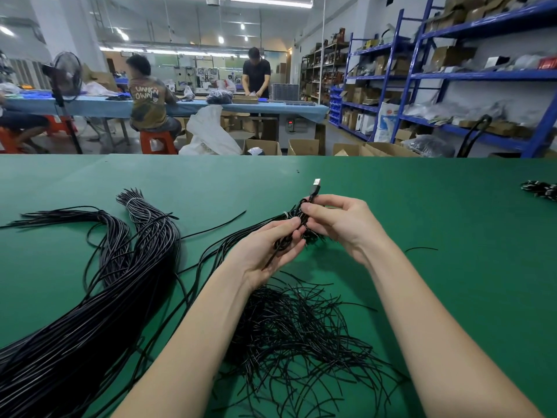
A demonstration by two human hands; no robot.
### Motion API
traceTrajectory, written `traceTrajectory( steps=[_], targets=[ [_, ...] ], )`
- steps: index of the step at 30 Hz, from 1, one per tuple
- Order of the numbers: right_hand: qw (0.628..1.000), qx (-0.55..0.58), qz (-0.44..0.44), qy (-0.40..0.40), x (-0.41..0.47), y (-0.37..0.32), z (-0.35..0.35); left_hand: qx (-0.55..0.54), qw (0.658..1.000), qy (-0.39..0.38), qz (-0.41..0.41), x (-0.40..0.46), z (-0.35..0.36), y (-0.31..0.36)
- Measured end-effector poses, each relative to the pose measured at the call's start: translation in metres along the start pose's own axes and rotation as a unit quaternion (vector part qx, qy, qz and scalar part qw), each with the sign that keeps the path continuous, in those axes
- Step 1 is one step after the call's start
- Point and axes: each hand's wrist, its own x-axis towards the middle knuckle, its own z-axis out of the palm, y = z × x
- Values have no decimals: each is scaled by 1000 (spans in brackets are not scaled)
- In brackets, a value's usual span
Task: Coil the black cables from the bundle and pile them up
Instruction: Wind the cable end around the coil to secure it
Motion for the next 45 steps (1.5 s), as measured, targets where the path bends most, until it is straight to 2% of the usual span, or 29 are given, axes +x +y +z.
traceTrajectory(
  steps=[3,13,19,28,32,35,37,38,39,40,42,43,45],
  targets=[
    [999,-19,-25,34,-5,4,1,-7,1000,9,8,1,0,-2],
    [995,-73,-53,53,-15,7,6,-11,1000,-14,6,0,1,-3],
    [998,-64,-14,10,-20,10,3,-15,1000,-14,-12,1,-4,-2],
    [991,42,-20,126,-19,31,16,29,999,-28,-13,5,-6,-6],
    [981,150,19,119,-17,33,21,20,999,-26,-16,3,-4,-3],
    [981,167,21,99,-17,37,22,23,1000,-12,-17,2,-6,-3],
    [989,116,25,88,-16,39,16,5,1000,12,-15,3,-7,-4],
    [996,30,24,81,-17,40,9,-12,999,29,-14,4,-9,-4],
    [992,-108,18,58,-19,40,1,-34,998,43,-13,3,-10,-2],
    [965,-262,15,12,-22,40,-8,-56,997,51,-14,4,-11,-1],
    [871,-475,50,-118,-31,39,-16,-86,995,55,-21,5,-12,0],
    [832,-526,76,-160,-35,40,-15,-92,994,55,-21,4,-11,1],
    [796,-567,100,-185,-40,43,-8,-95,994,59,-16,4,-9,0]
  ],
)
